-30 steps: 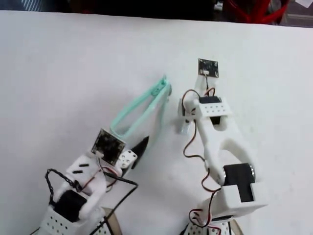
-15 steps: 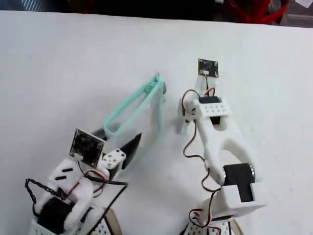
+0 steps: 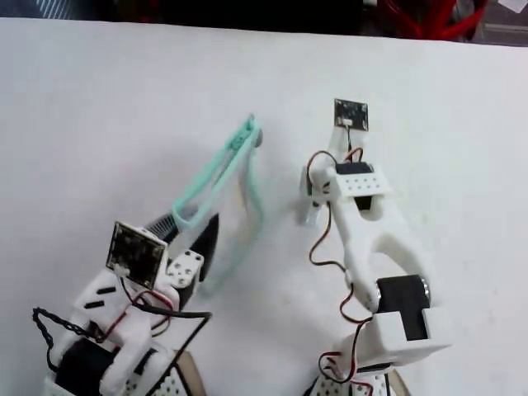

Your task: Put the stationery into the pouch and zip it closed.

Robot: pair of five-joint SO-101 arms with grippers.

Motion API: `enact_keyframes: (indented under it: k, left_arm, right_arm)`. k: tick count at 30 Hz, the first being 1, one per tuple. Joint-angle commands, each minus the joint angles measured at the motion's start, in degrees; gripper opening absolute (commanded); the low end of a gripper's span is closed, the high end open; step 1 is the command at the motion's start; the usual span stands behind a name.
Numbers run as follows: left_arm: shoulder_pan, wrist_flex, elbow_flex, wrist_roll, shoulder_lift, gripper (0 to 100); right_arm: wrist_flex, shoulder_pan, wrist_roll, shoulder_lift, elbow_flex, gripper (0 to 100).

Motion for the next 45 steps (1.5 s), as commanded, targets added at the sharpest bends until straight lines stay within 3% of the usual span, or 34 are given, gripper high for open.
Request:
enact_keyframes:
  k: [1, 7, 12, 15, 24, 35, 42, 45]
  left_arm:
    - [-0.48, -2.81, -2.37, 0.09, -0.22, 8]
    - [-0.48, -11.34, -2.02, 0.26, -0.22, 8]
    - [0.75, -30.24, 6.95, 0.44, -0.22, 8]
    - [5.05, -36.66, 12.40, 0.00, -0.22, 8]
    - [9.19, -40.00, 13.89, -5.45, 1.01, 9]
    - [8.92, -40.09, -4.75, 0.70, 36.70, 9]
    - [6.29, -50.81, -1.05, 0.88, 44.79, 9]
    - [5.41, -51.69, -0.18, 0.88, 45.67, 9]
  right_arm:
    - [-0.84, 0.13, 0.09, -2.95, -0.35, 1.8]
    - [-0.84, 0.48, 0.09, -2.95, -0.35, 1.8]
    - [-0.84, 0.48, 0.09, -2.95, -0.35, 1.8]
    - [-0.84, 0.57, 0.09, -2.95, -0.35, 1.8]
    - [-2.15, 0.92, 0.09, -2.95, -0.26, 1.8]
    - [-3.65, 8.92, -0.44, -2.95, -0.44, 1.8]
    - [-4.88, 10.68, -0.53, -3.03, -0.35, 1.8]
    - [-4.97, 10.68, -0.53, -3.03, -0.44, 1.8]
